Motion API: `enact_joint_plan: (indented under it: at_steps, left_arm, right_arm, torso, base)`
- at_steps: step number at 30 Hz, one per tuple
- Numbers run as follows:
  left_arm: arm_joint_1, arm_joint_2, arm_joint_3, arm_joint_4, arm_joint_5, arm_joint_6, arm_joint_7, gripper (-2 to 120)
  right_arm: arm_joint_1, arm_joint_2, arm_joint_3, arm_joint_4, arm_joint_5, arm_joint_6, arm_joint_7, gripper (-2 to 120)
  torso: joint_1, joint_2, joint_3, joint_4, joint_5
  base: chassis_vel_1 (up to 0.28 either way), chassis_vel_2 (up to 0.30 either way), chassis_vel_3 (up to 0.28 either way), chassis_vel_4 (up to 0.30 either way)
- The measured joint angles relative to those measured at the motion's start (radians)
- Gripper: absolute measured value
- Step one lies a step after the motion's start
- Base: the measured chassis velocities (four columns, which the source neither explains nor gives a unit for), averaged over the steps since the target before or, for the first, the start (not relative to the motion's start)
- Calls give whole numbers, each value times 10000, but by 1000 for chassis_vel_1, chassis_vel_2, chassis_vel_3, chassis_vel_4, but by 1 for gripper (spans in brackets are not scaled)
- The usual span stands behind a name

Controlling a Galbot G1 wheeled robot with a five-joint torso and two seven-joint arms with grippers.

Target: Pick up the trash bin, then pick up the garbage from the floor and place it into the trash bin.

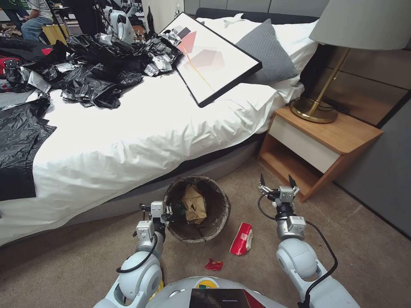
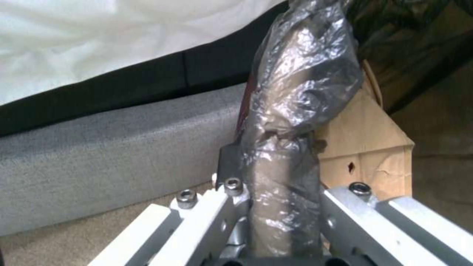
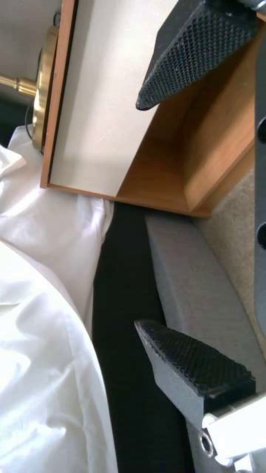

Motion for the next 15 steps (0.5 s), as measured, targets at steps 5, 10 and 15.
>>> enact_joint_plan:
  at_steps: [5,10,15]
  left_arm:
    - [37,-24,4,-9,55,-28,17,3]
    - [-2,-85,45,11,62,-53,17,3]
    - [-41,-72,48,39,58,-54,14,3]
  right_arm:
    - [0,-5,-22,13,6,-22,28,100]
    - [29,-46,-6,13,52,-82,30,100]
    - [69,-57,-2,16,101,-113,30,100]
  torso:
    - [0,0,0,1,0]
    - [0,0,0,1,0]
    - [0,0,0,1,0]
  base:
    - [0,0,0,0]
    - [0,0,0,0]
    - [0,0,0,0]
